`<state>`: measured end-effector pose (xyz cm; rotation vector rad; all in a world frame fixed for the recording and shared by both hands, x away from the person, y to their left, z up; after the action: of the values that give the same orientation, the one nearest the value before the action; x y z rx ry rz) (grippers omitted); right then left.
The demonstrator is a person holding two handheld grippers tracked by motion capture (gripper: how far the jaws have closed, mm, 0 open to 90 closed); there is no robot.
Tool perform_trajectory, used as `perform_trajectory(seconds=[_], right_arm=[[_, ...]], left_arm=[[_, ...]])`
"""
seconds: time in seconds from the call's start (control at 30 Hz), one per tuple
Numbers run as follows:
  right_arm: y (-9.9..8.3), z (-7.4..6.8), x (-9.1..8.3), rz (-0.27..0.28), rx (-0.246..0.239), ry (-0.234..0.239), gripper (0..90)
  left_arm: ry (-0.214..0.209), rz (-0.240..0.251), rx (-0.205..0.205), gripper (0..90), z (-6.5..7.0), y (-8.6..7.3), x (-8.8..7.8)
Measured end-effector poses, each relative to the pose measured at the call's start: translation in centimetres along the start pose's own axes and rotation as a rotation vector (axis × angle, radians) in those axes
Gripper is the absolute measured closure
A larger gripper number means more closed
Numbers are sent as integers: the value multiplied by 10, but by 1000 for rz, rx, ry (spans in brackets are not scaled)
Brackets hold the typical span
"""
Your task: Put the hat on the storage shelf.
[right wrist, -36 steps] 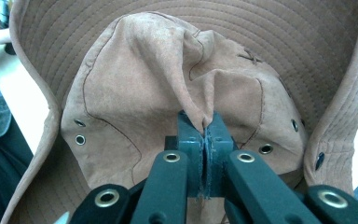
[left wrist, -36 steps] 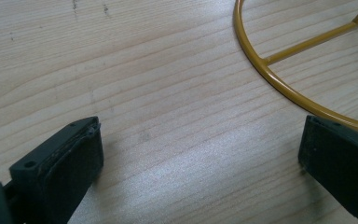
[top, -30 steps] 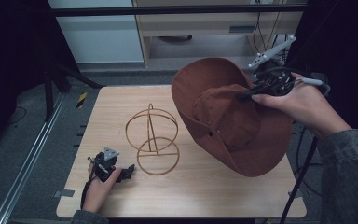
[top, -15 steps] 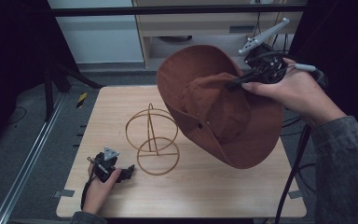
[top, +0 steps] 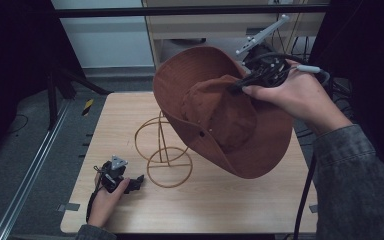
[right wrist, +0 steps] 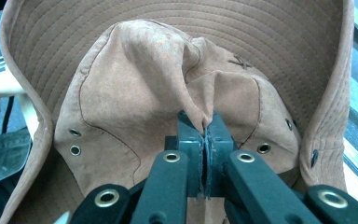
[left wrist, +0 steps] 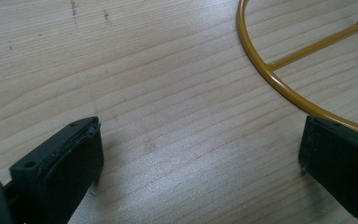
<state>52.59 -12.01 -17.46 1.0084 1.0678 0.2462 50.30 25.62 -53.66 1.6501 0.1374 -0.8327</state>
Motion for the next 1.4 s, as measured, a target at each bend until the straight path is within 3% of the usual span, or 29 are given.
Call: perform_trajectory(seconds=[0.2,0.4,0.63,0.87,1.17,1.4], right_arm=[[13,-8,2,-4,-14,-6,881],[28,-14,12,23,-28,23,881],[24,-29,23,86,-26,56,881],[24,-41,24,116,-33,66,881],[26,-47,33,165,-25,85,880],[25,-48,39,165,-24,89,880]], left_arm=[[0,-2,1,0,0,0,0],[-2,-6,1,0,0,0,0],[0,-2,-3,0,0,0,0],[1,-3,-4,0,0,0,0],[0,-4,-2,0,1,0,0],[1,-5,0,0,1,0,0]])
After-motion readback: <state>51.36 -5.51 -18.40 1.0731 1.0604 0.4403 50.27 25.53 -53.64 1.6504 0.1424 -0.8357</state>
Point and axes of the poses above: each handheld gripper's, and its own axes: x roughly forward along the jaws, y roughly out of its top, z roughly to its right, the point moved 4 cm from there along x, roughly forward along the jaws, and after that the axes turned 9 degrees about z, right-handed, at the moved point
